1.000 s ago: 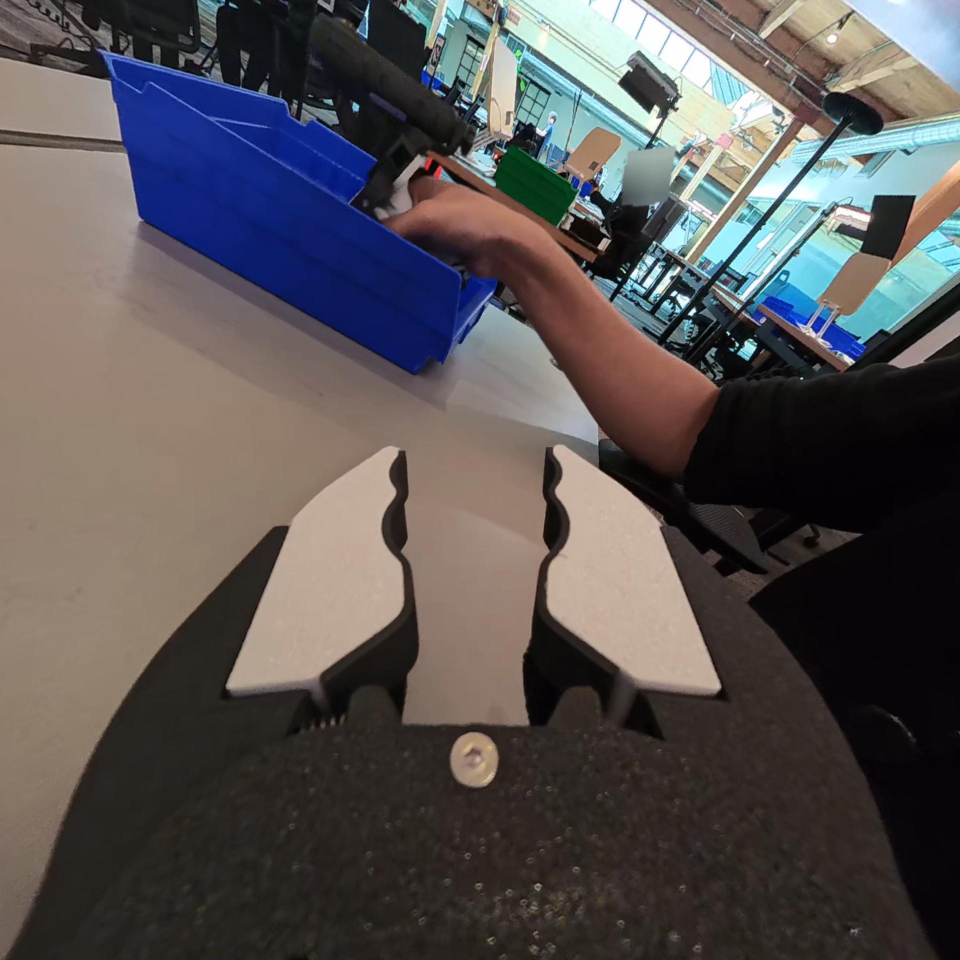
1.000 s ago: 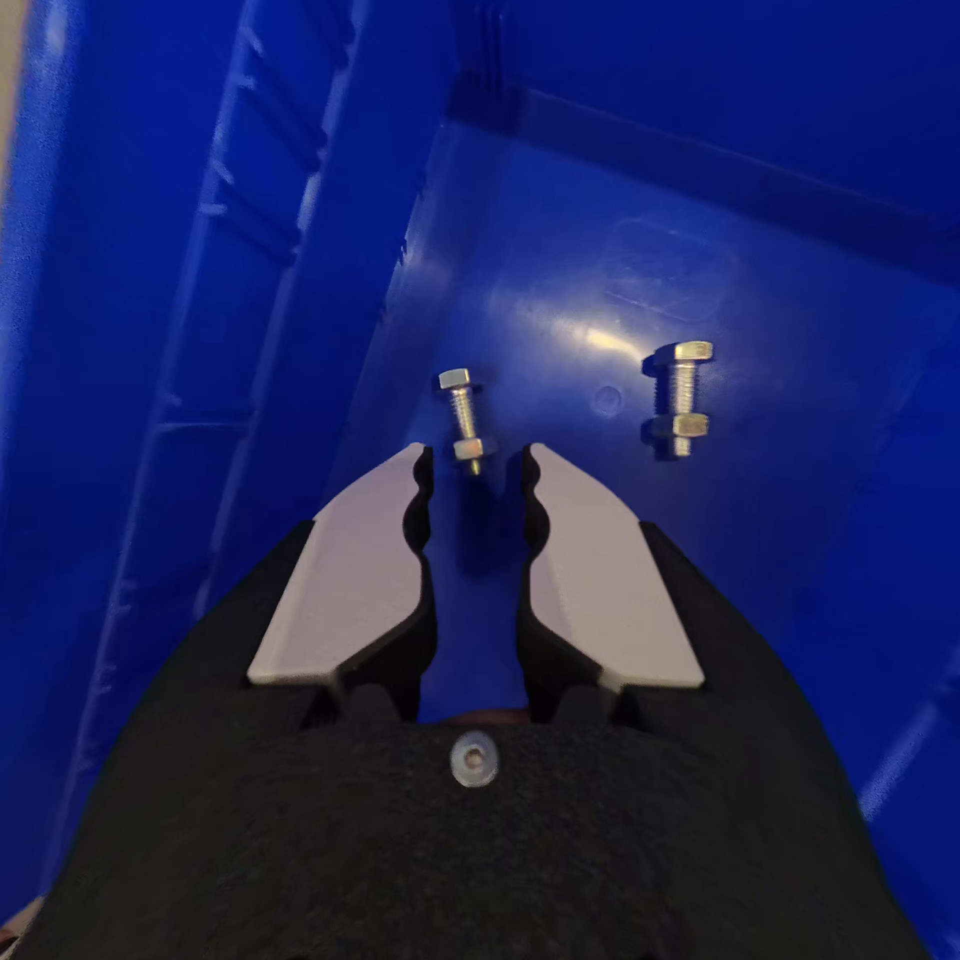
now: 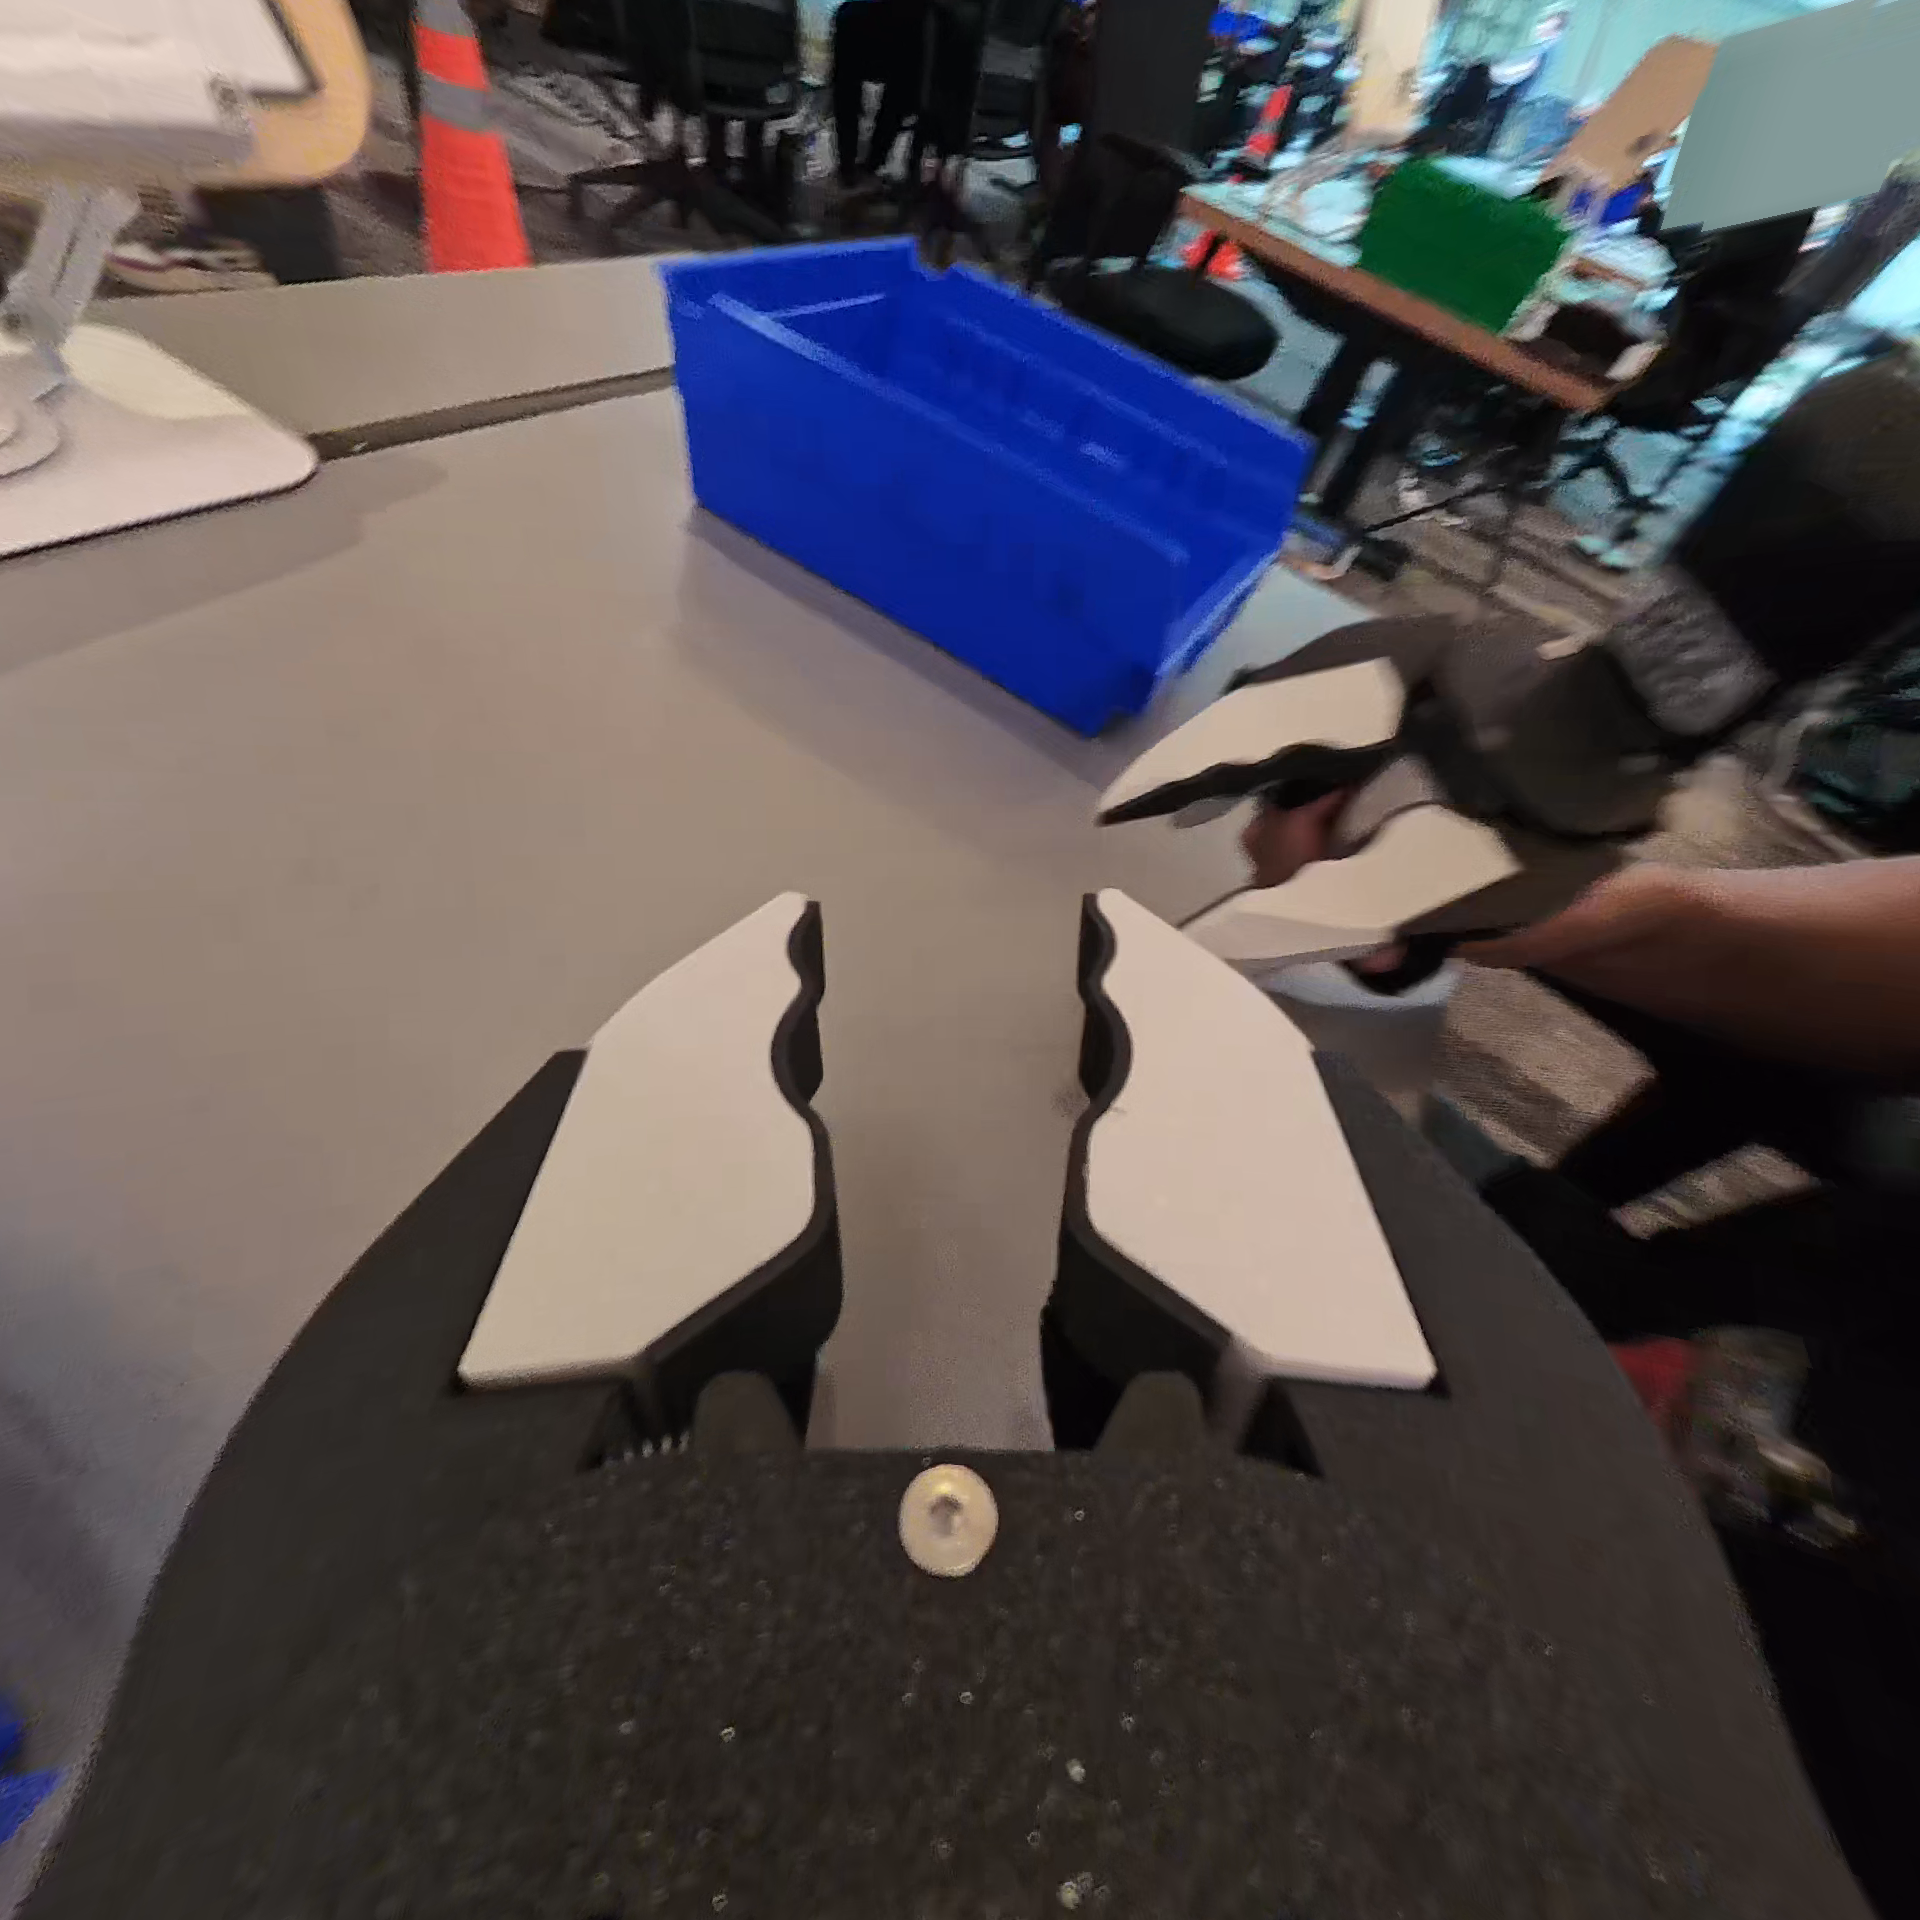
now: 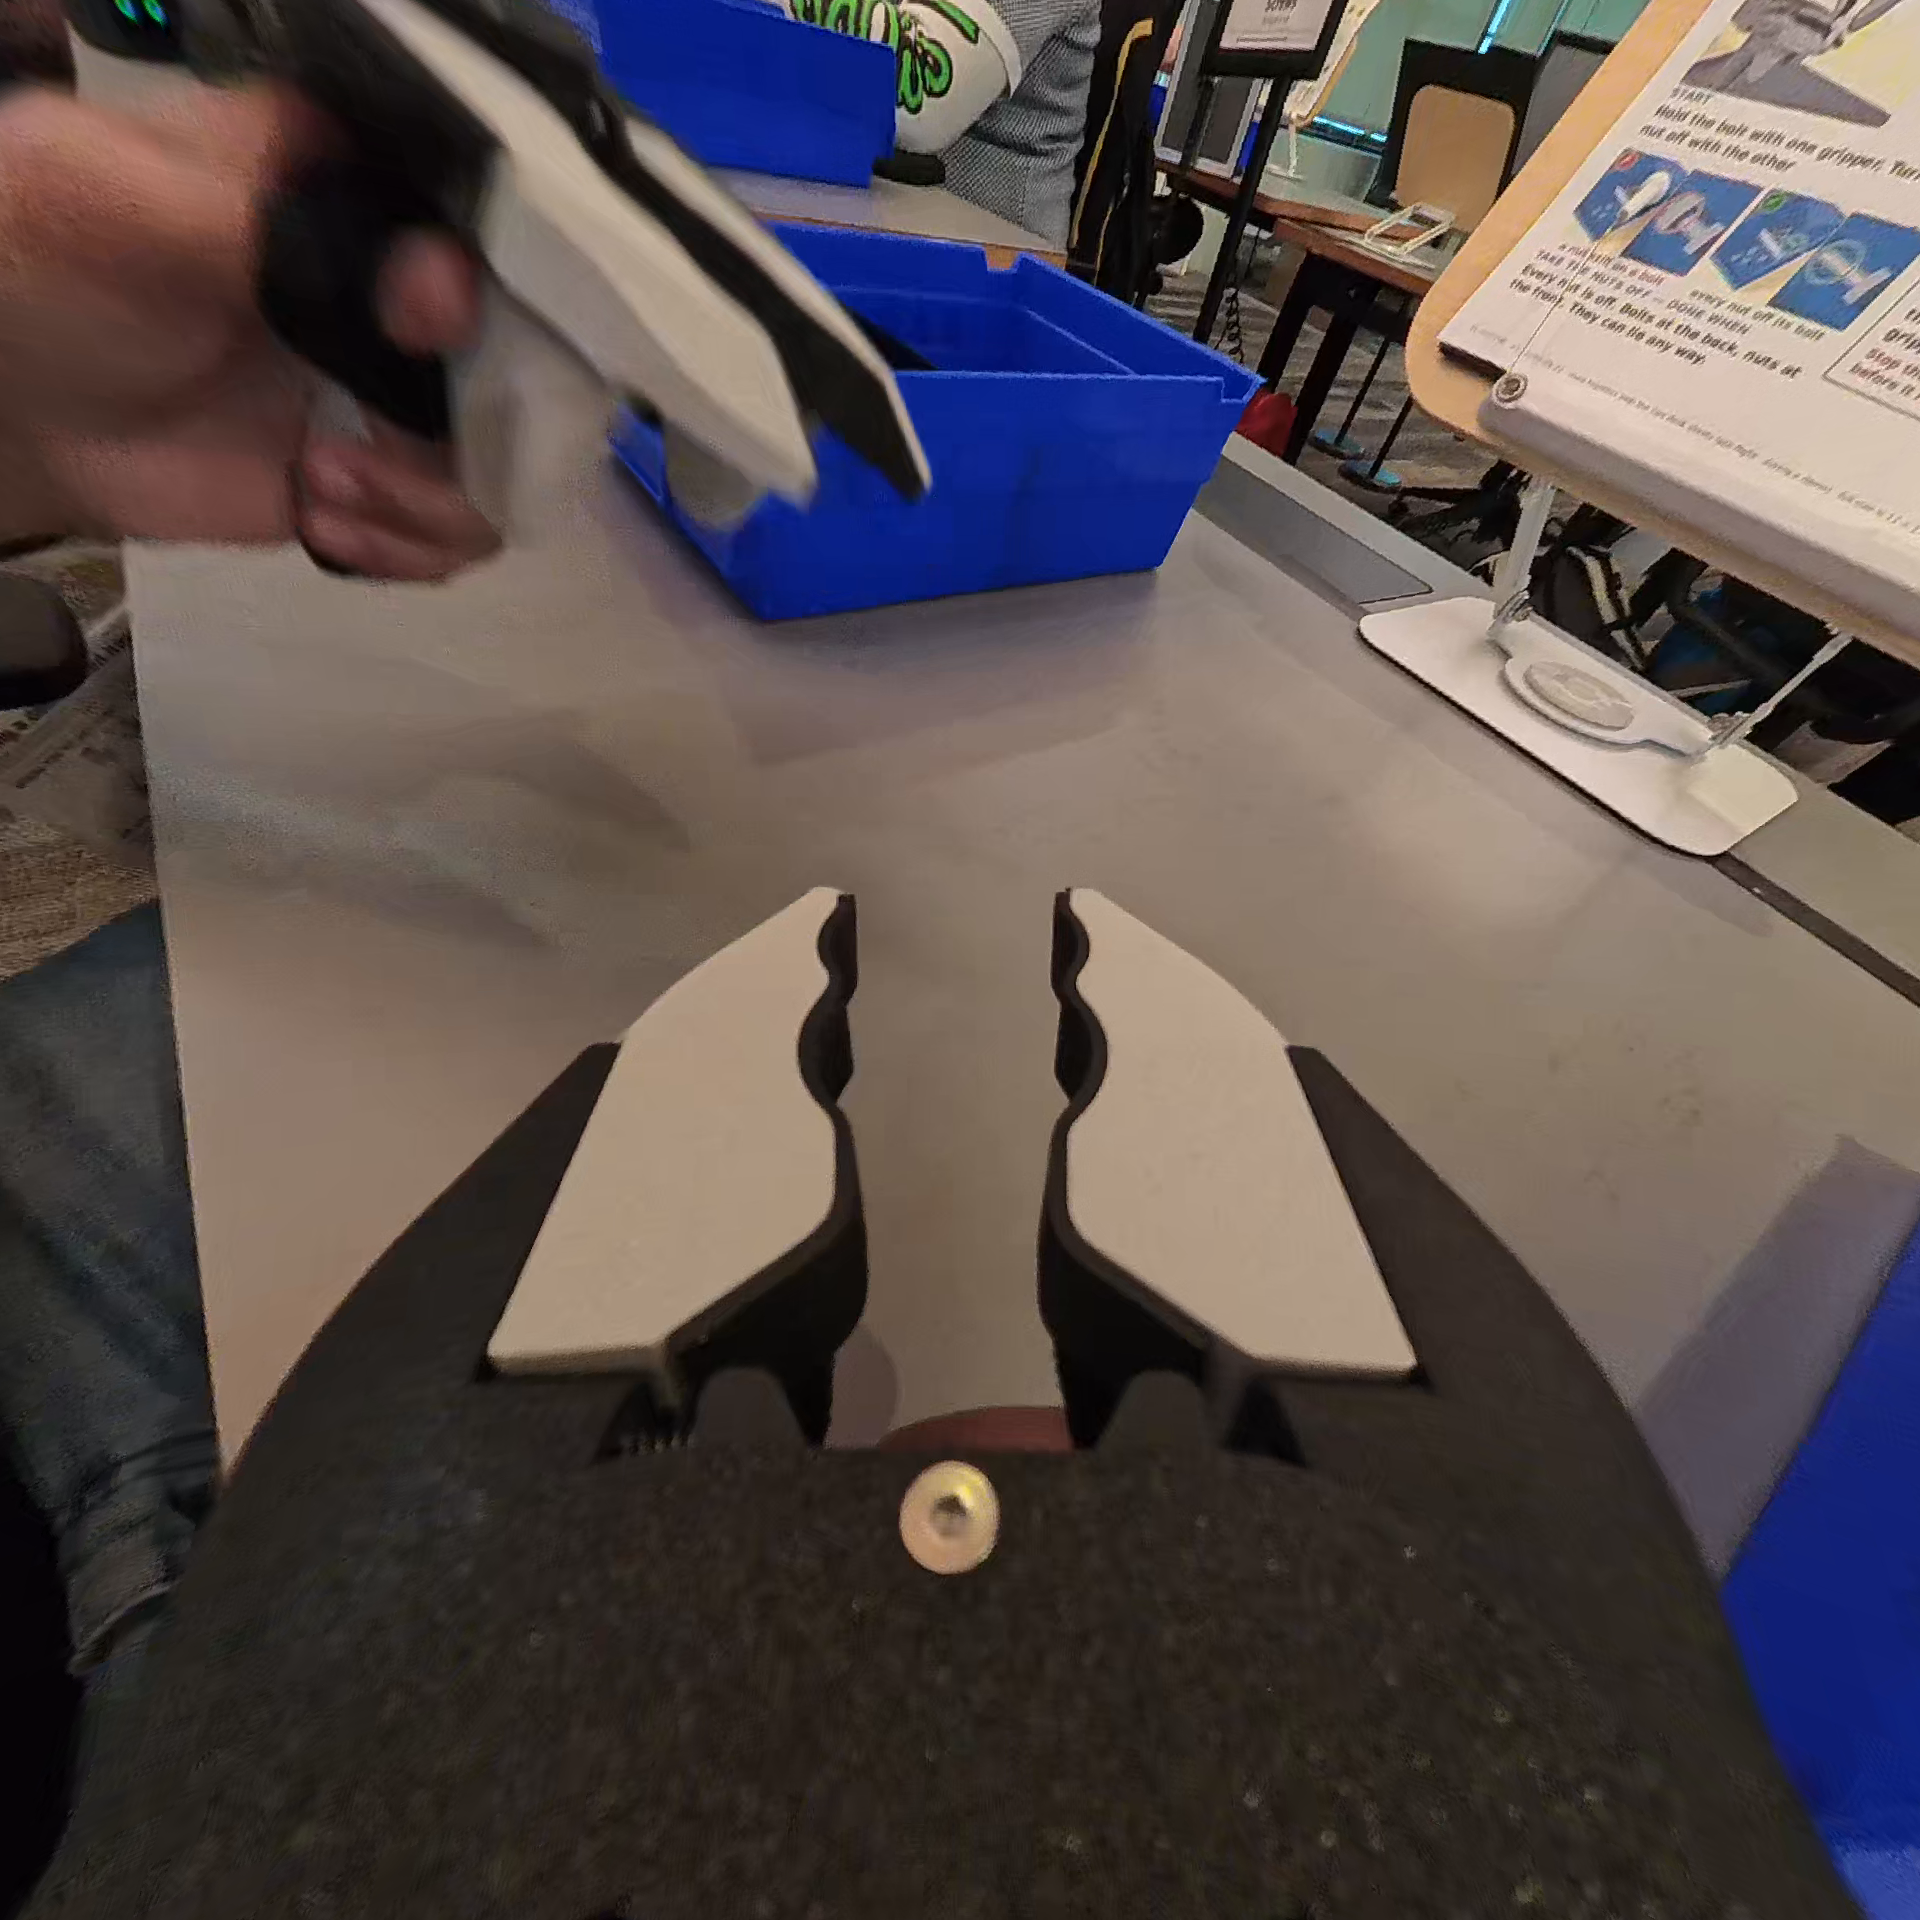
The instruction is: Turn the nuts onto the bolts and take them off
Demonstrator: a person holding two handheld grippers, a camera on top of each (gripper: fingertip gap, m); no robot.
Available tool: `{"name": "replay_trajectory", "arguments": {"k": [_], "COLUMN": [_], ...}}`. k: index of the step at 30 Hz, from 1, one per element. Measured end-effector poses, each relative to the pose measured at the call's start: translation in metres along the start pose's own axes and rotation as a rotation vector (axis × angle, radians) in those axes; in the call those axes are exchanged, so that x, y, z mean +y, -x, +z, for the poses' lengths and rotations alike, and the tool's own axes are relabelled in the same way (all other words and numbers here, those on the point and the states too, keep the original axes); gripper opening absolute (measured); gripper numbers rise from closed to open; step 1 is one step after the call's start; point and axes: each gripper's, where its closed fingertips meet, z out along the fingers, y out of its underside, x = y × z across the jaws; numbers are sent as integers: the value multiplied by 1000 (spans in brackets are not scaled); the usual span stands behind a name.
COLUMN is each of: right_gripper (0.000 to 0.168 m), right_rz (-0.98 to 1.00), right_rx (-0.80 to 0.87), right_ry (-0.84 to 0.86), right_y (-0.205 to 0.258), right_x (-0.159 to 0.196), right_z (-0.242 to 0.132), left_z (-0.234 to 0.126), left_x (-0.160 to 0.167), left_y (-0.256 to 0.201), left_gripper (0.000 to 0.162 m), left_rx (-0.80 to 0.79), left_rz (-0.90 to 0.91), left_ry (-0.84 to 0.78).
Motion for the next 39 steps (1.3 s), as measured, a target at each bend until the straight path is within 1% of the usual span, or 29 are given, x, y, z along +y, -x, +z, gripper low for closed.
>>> {"name": "replay_trajectory", "arguments": {"k": [1,2,4,7,8,9,10,12,14,17,20,22,23,25,29,31,34,36,37,39], "right_gripper": [36,36,36,35,35,35,35,34,33,32,32,32,32,31,30,30,29,29,29,28], "right_rz": [17,37,65,55,48,46,51,73,92,103,105,111,117,130,162,172,198,215,222,232], "right_rx": [-9,-19,-35,-30,-26,-23,-25,-40,-49,-55,-61,-67,-72,-83,-97,-96,-100,-106,-108,-115], "right_ry": [-3,-10,-24,-28,-30,-33,-36,-38,-36,-24,-22,-19,-17,-12,-20,-25,-28,-27,-26,-23], "right_y": [1,1,1,-4,-6,-7,-7,-6,-4,-3,0,1,2,4,4,3,1,0,0,0], "right_x": [-1,-2,-3,-5,-5,-6,-7,-7,-5,-3,-3,-3,-2,-2,-4,-4,-4,-3,-2,-2], "right_z": [0,0,-2,-5,-6,-6,-7,-7,-7,-6,-5,-4,-4,-2,-3,-4,-4,-4,-3,-2], "left_z": [-13,-29,-63,-107,-117,-124,-128,-125,-117,-111,-106,-101,-99,-99,-108,-114,-115,-106,-98,-73], "left_x": [-9,-17,-24,-19,-12,-3,9,33,55,83,99,102,102,105,106,88,35,-3,-17,-33], "left_y": [-5,-2,25,99,128,157,182,215,235,255,260,262,263,265,263,257,227,194,174,142], "left_gripper": [48,48,47,45,41,41,42,41,41,41,40,39,34,17,17,17,16,16,16,16], "left_rx": [25,7,-111,-344,-410,-472,-503,-484,-441,-428,-410,-405,-404,-418,-442,-441,-364,-260,-177,-42], "left_rz": [3,22,82,154,164,164,152,94,33,-28,-48,-55,-55,-38,31,92,210,327,372,419], "left_ry": [14,31,96,282,357,434,510,614,681,776,814,804,792,810,872,833,678,571,531,511]}}
